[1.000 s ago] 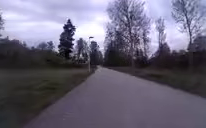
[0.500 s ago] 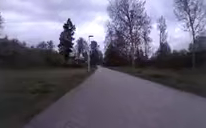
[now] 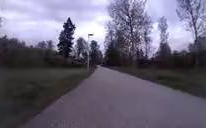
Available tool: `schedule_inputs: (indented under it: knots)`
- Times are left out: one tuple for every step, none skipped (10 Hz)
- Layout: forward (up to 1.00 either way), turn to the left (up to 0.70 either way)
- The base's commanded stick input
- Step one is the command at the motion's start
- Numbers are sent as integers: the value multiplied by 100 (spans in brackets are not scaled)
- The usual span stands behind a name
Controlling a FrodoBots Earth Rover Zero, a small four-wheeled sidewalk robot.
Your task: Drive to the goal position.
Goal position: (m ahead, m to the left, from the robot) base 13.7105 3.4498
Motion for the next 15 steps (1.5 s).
schedule_inputs:
  knots:
    - [100,0]
    - [100,0]
    - [100,0]
    - [100,0]
    - [100,0]
    - [100,0]
    - [100,0]
    - [100,0]
    - [100,0]
    - [100,0]
    - [100,0]
    - [100,0]
    - [100,0]
    - [100,0]
    - [100,0]
